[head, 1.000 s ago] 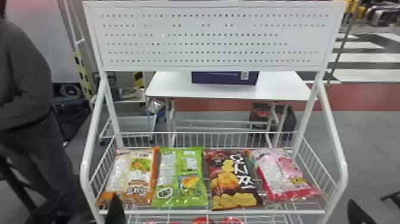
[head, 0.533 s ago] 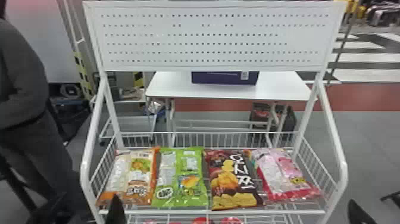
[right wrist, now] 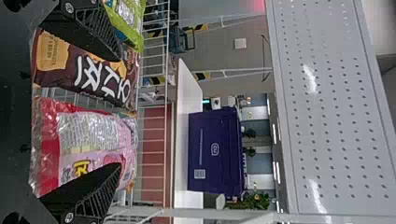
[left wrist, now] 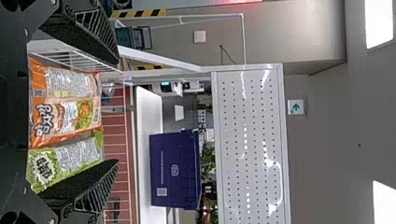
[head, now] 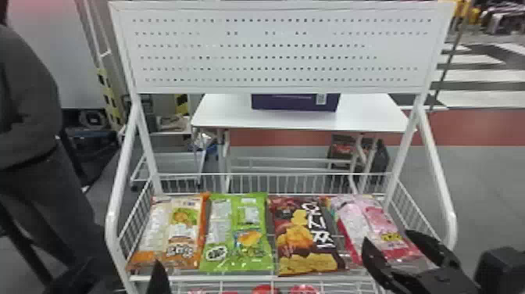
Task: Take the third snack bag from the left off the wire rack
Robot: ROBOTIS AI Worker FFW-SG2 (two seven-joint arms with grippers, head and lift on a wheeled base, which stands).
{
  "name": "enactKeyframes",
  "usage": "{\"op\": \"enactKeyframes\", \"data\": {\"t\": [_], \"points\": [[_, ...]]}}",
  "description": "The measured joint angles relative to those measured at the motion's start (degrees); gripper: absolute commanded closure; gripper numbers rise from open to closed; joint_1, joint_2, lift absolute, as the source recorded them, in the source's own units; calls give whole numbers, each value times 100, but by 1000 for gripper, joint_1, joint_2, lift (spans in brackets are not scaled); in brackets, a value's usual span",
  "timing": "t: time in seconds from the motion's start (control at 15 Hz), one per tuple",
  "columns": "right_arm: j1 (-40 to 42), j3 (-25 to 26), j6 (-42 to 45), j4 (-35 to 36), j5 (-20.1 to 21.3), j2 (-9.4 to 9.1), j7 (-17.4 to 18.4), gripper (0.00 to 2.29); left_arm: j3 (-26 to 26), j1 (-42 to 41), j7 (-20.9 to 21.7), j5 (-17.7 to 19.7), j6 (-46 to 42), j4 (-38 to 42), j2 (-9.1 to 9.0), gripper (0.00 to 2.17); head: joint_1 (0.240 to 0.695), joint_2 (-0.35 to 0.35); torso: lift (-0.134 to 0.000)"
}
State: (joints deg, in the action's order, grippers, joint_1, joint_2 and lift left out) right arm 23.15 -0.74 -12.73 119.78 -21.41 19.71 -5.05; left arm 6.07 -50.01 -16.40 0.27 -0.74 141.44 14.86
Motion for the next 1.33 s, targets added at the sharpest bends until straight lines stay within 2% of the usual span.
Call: {"op": "enactKeyframes", "data": {"t": [0.4, 0.6, 0.73, 0.87, 0.93, 1.0, 1.07, 1.13, 1.2, 1.27, 1.33], "points": [[-1779, -1004, -505, -1600, 48, -177, -150, 97, -23, 1, 4, 3, 25, -16, 7, 137, 499, 0, 0], [-2400, -1380, -539, -2410, 46, -348, -312, 127, -60, -7, 3, 16, 35, -25, 8, 137, 499, 0, 0], [-2751, -1598, -762, -2800, 82, -434, -400, 137, -76, -9, 6, 27, 35, -62, 8, 137, 499, 0, 0], [-2981, -1710, -1140, -2966, 194, -505, -404, 245, -91, 7, 6, 43, 35, -87, 6, 137, 499, 0, 0], [-3046, -1732, -1313, -2998, 241, -525, -403, 417, -95, 22, 6, 52, 35, -96, 6, 137, 499, 0, 0], [-3100, -1745, -1474, -3016, 289, -530, -454, 785, -101, 42, 6, 62, 35, -109, 7, 137, 499, 0, 0], [-3131, -1748, -1560, -3034, 334, -523, -548, 1450, -104, 73, 10, 77, 35, -129, 7, 137, 499, 0, 0], [-3146, -1743, -1591, -3050, 358, -509, -612, 1922, -103, 105, 11, 90, 40, -154, 8, 137, 499, 0, 0], [-3148, -1718, -1607, -3060, 362, -500, -650, 2040, -101, 140, 13, 106, 60, -181, 8, 137, 499, 0, 0], [-3147, -1687, -1626, -3064, 348, -496, -684, 2054, -99, 168, 17, 118, 80, -199, 8, 137, 499, 0, 0], [-3144, -1664, -1679, -3063, 334, -489, -713, 2206, -98, 188, 20, 128, 109, -208, 8, 137, 499, 0, 0]]}}
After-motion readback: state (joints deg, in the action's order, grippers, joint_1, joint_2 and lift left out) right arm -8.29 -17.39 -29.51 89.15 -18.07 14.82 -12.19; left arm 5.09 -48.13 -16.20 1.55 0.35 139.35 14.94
